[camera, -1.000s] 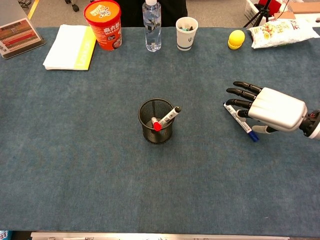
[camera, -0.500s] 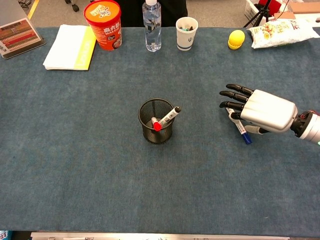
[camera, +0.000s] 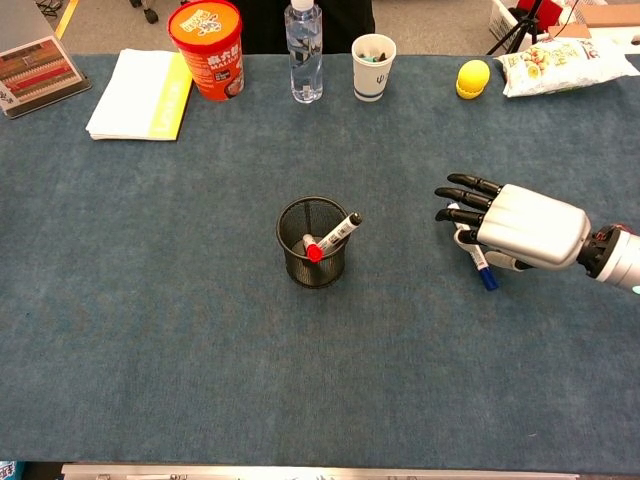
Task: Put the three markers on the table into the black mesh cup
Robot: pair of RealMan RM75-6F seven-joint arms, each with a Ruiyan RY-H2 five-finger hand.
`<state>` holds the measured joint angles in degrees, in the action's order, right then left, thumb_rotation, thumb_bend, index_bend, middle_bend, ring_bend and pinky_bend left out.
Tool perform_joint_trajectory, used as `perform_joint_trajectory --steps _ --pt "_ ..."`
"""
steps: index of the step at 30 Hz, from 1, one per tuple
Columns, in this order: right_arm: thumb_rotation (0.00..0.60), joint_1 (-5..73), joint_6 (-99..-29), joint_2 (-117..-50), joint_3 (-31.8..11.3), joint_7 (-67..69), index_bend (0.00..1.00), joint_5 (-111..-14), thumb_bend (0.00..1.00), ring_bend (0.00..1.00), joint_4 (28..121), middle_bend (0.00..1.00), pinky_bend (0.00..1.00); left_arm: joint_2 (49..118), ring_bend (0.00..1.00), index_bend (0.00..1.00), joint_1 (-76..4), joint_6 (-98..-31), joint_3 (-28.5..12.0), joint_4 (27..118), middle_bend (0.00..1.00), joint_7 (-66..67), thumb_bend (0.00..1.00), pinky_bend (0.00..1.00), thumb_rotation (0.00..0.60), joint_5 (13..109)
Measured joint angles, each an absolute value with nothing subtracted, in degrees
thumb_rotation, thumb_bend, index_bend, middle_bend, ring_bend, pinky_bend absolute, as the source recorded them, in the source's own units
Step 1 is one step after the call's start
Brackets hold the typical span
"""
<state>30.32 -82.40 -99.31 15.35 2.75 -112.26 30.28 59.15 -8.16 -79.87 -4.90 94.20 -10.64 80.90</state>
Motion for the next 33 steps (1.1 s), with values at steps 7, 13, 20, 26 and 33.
perform_joint_trajectory --steps 7,13,20,26,33 --pt "0.6 30.4 -82.9 -99.5 15.6 2.4 0.48 -112.5 0.26 0.04 30.1 0.22 0.01 59.2 0.0 0.26 -8.2 -79.8 -4.9 94.2 0.01 -10.6 0.23 0.08 0.6 81.0" --pt "0.6 30.3 -83.2 -100.0 15.6 1.9 0.47 -112.3 0.26 0.02 29.5 0.2 0.0 59.2 0.0 0.26 -8.2 -79.8 -4.9 94.2 0.01 -10.6 0.23 0.08 0.6 81.0" --pt "0.6 30.2 -83.1 -100.8 15.6 2.0 0.47 -112.1 0.26 0.02 28.6 0.19 0.0 59.0 0.0 0.26 -8.2 -79.8 -4.8 94.4 0.01 -10.5 0.23 0.08 0.6 81.0" --pt "0.6 30.1 -83.4 -101.3 15.8 2.5 0.47 -112.2 0.26 0.02 27.9 0.19 0.0 58.8 0.0 0.26 -8.1 -79.9 -4.8 94.7 0.01 -10.5 0.23 0.08 0.6 81.2" --pt "0.6 29.7 -84.2 -101.9 15.8 3.5 0.53 -111.9 0.29 0.02 26.3 0.2 0.0 58.6 0.0 0.26 -8.2 -79.8 -4.8 95.0 0.01 -10.7 0.23 0.08 0.6 81.3"
